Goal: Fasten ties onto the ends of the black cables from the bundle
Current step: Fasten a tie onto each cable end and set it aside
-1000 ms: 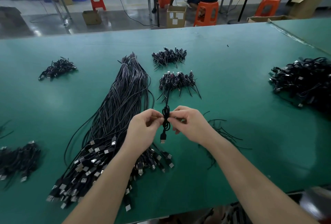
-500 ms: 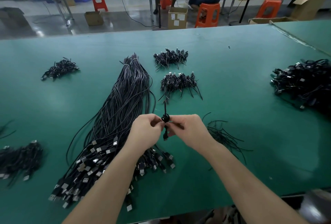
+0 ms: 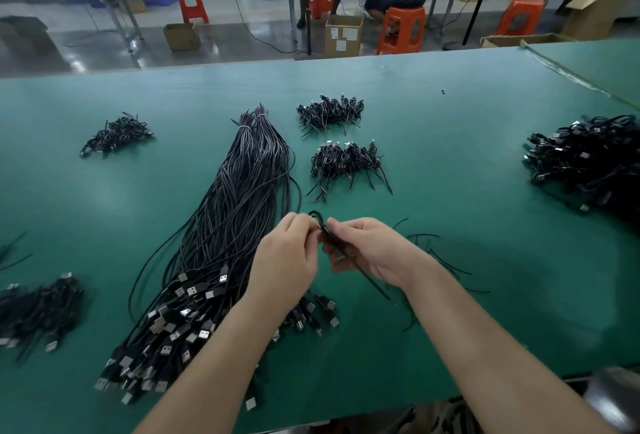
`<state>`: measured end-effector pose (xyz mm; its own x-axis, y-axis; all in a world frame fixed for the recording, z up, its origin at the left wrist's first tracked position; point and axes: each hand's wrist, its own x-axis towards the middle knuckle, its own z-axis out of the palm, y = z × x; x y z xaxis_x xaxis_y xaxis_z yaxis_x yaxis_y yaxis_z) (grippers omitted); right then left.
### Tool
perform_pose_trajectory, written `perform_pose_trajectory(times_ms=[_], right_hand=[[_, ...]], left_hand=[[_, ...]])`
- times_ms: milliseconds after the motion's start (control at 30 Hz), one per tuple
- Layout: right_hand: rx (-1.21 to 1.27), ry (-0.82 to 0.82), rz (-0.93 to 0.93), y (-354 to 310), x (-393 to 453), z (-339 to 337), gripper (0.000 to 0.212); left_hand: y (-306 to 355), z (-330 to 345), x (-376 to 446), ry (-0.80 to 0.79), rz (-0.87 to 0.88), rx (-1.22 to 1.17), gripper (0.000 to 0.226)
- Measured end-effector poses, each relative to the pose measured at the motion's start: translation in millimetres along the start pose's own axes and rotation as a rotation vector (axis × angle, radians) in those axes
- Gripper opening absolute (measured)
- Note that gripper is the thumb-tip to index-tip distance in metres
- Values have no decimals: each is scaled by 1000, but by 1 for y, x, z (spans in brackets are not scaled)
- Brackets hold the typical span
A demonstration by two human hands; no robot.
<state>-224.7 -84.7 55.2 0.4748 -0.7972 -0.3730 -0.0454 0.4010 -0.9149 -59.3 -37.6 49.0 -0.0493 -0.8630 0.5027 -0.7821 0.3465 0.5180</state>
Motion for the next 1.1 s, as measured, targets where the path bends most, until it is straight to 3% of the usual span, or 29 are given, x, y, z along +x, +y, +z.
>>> perform_pose_trajectory(times_ms=[133, 267, 467, 600, 700, 800, 867, 1000, 1100], right_hand=[[-234, 116, -185, -1, 5, 3, 19], [-409, 182, -325, -4, 3, 4, 15], [-376, 248, -531, 1, -4, 17, 25], [-367, 240, -562, 4, -8, 18, 27], [-245, 196, -455, 3, -7, 13, 32], [20, 160, -278, -3, -5, 9, 16], [22, 180, -221, -7, -3, 8, 26], [-3, 251, -135, -11, 1, 11, 25], [56, 140, -92, -10, 1, 11, 25]], left_hand=[[3, -1, 4, 32, -97, -58, 5], [5, -5, 9, -48, -374, -252, 12], [9, -2, 10, -39, -911, -940, 16], [11, 0, 12, 5, -1109, -1210, 21], [8, -2, 8, -9, -906, -976, 24], [7, -6, 1, 35, -394, -365, 13], [9, -4, -2, 54, -142, -136, 7], [8, 1, -5, 141, -6, -77, 2], [6, 3, -5, 148, 20, -60, 3]])
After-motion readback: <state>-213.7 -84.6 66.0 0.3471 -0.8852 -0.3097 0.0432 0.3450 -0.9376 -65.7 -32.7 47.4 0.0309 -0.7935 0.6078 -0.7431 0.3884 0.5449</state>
